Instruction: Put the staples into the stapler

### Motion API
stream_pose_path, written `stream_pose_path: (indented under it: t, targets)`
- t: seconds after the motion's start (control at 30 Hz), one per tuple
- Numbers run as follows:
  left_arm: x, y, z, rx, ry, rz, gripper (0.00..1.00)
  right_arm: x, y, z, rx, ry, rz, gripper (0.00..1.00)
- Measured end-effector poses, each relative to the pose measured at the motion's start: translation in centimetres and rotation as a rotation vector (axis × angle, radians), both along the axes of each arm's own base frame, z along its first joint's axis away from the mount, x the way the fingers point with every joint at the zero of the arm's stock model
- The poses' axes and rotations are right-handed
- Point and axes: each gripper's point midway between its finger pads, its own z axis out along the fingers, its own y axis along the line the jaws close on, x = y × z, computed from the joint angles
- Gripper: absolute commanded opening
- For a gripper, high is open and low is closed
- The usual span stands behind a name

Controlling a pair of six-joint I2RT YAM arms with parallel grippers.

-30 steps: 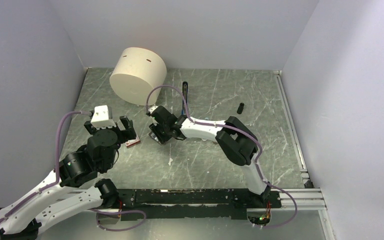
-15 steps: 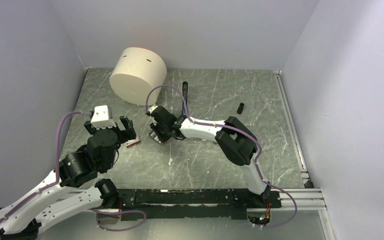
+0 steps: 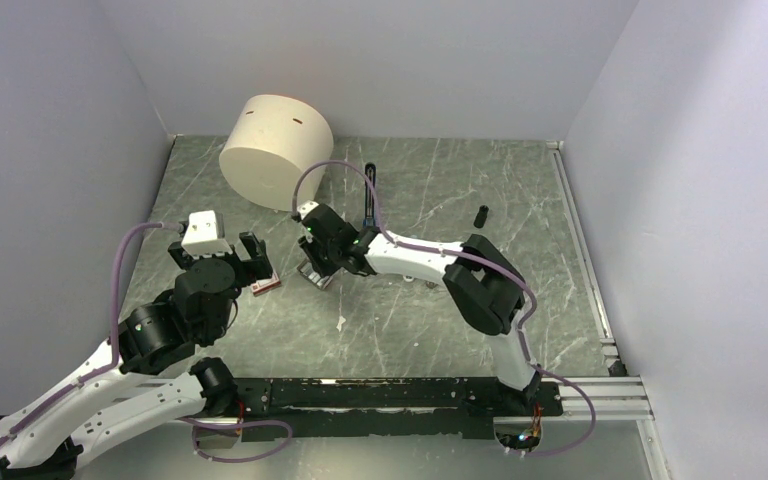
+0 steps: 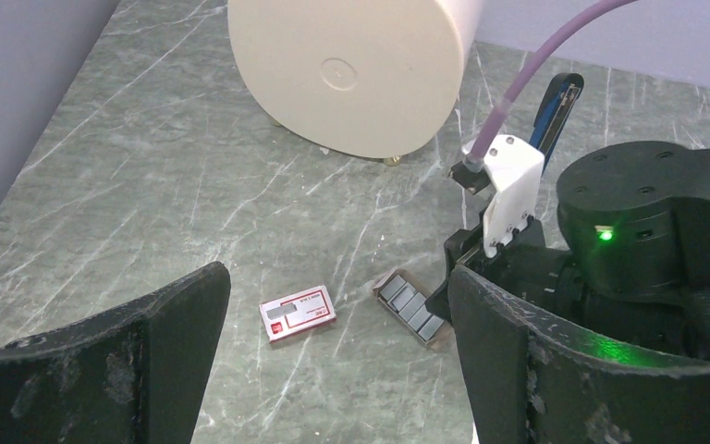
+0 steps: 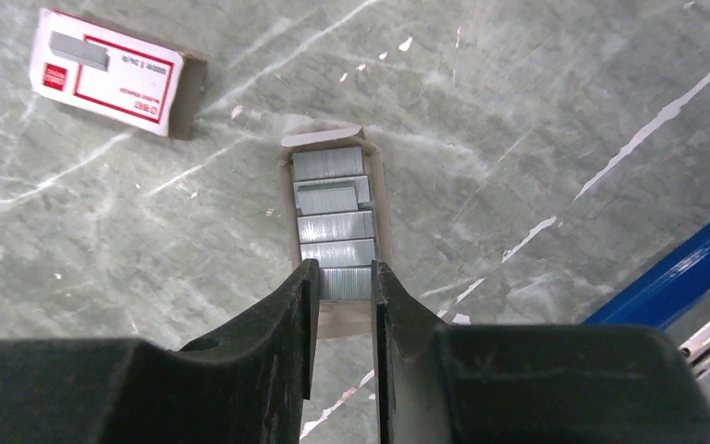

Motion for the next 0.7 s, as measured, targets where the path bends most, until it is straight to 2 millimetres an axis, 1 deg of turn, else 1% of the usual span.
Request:
stream_pose_path:
  t: [0.1, 0.2, 0.3, 0.43, 0.5, 0.57, 0.7]
  targets:
    - [0.0, 0.0, 0.0, 0.0, 0.0, 0.0, 0.92, 0.2, 0.1, 1.2, 0.024, -0.017, -0.005, 0.27]
    - [0.0, 0.0, 0.0, 0.0, 0.0, 0.0, 0.92, 0.0, -0.2, 2.0, 0.038, -0.027, -0.009, 0.27]
    - [0.0, 0.0, 0.0, 0.0, 0.0, 0.0, 0.92, -0.7, -1.3, 2.7, 0.043, -0.029, -0.013, 0.28]
    - [0.0, 0.0, 0.0, 0.0, 0.0, 0.0, 0.92, -2.4, -3.7, 3.3, 0.043, -0.02, -0.024, 0.28]
    - [0.0, 0.0, 0.0, 0.0, 0.0, -0.001, 0.92, -3.4, -5.1, 3.1, 0.037, -0.007, -0.031, 0.28]
    - [0.0, 0.0, 0.0, -0.001, 0.0, -0.002, 0.92, -4.3, -6.3, 2.5, 0.025, 0.011, -0.041, 0.28]
    - [0.0, -0.2, 0.0, -0.003, 0.002, -0.009, 0.92, -6.2, -8.9, -0.1, -0.026, 0.066, -0.064, 0.28]
